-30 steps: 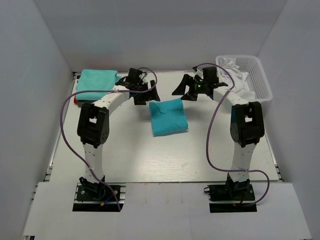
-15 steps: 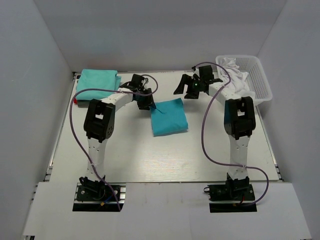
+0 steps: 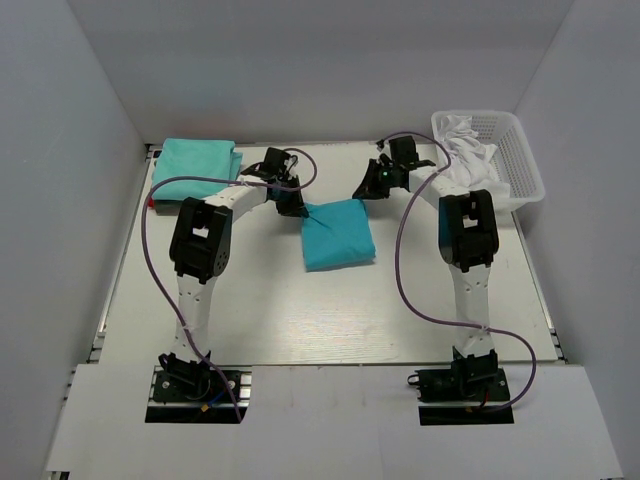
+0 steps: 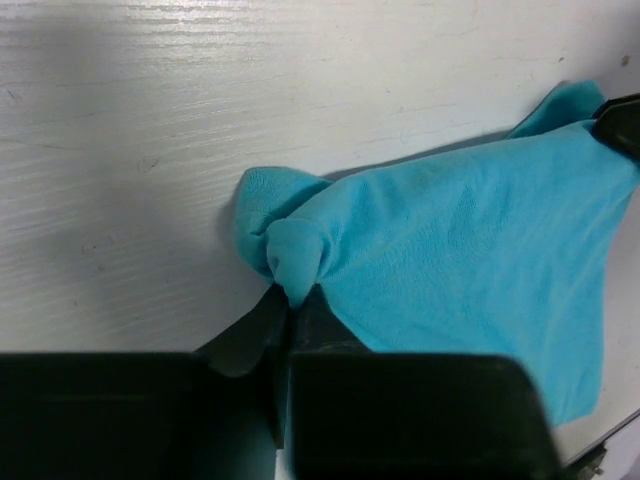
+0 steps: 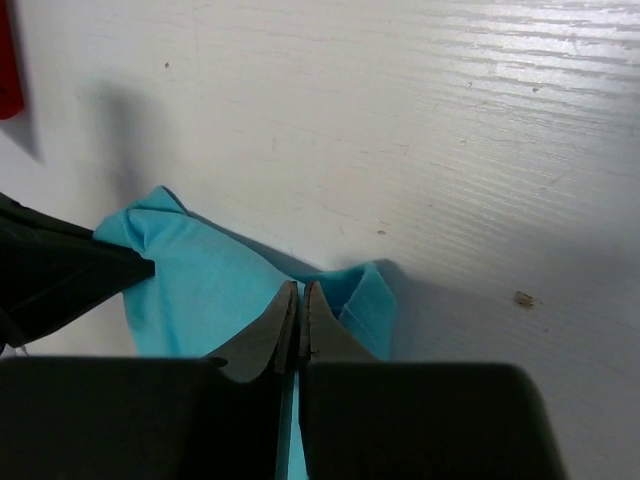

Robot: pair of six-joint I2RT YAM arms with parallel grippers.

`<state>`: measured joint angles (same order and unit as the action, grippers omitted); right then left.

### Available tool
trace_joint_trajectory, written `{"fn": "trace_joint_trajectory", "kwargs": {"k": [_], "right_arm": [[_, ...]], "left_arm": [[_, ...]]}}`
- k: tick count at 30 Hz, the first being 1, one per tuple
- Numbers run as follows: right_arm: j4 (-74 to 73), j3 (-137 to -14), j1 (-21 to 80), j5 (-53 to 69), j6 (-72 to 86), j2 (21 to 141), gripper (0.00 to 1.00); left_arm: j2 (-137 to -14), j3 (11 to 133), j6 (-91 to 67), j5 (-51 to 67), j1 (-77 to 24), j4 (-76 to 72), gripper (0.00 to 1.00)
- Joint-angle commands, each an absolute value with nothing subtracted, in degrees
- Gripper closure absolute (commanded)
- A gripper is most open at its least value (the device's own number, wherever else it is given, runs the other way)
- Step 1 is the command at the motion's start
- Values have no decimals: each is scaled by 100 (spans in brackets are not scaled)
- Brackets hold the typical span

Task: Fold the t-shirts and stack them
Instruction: Smooth out wrinkles on the folded tshirt

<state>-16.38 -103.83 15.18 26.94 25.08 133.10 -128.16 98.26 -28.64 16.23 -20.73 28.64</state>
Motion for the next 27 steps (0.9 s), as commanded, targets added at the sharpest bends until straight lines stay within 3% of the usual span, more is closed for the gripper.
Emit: {"fn": "trace_joint_trajectory", "kwargs": {"k": [1,3,10,15,27], "right_arm": [[-1468,-10425,1529,2576,2487,12851,100],[-1398,-10100,1529,2409,2417,12466,100],[-1187,-9562,1520,2329,2312,11909,97],[-1274,-9510,1485,2294,2364,11962,100],[-1257,-9843,1275,1776,2610,12638,100]], "left_arm": [[-12341,9976,-2874,1714,-2048,2777,92],[-12235,9976,-2813,1714,-2117,2777,100],[-11725,9563,-2760,2143,-2118,2295,100],[-11663,9562,-2707,2390,-2170,2101,100],[-12533,10099,-2654,1907,-1996,2172,100]]}}
